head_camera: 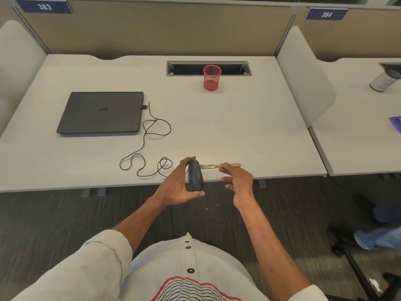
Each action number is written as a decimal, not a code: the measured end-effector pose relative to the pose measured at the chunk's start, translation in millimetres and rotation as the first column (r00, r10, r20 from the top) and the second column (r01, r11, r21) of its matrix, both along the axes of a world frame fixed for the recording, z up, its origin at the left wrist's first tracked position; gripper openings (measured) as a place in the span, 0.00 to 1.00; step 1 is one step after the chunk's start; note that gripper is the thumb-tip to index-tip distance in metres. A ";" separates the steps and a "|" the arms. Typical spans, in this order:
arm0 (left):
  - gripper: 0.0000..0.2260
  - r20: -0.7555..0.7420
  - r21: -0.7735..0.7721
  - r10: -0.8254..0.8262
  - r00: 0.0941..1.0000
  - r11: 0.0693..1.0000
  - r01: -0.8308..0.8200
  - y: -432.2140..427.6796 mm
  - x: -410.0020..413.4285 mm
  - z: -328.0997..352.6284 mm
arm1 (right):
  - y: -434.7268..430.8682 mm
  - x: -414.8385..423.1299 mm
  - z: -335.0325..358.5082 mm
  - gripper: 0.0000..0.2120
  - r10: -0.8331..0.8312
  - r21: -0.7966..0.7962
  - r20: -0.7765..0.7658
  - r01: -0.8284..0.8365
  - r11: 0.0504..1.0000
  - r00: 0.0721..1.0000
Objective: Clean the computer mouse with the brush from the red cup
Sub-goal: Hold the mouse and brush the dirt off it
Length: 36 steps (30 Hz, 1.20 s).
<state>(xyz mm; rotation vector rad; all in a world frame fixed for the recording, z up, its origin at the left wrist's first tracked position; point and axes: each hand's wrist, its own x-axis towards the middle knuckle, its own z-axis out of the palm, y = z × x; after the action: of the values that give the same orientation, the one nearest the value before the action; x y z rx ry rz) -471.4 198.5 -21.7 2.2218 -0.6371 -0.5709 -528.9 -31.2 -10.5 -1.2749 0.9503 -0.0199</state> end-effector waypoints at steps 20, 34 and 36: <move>0.58 0.004 0.058 -0.002 1.000 0.998 0.002 1.6 2.9 4.9 | 12.2 -1.9 11.3 0.04 0.070 -0.114 0.098 -0.059 0.992 0.993; 0.57 0.089 0.074 0.017 0.996 0.997 -0.024 1.1 7.0 5.8 | 15.7 -2.5 12.2 0.04 0.024 -0.096 0.074 -0.017 0.995 0.997; 0.57 0.057 0.085 0.023 0.998 0.996 -0.028 0.5 7.8 6.0 | 15.5 -1.4 13.1 0.04 0.037 -0.124 0.087 -0.026 0.992 0.995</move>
<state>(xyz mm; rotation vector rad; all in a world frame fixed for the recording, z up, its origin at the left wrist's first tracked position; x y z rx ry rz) -463.6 199.0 -15.7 2.3299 -0.6229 -0.5335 -530.3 -15.7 2.6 -1.3904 0.8622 -0.1114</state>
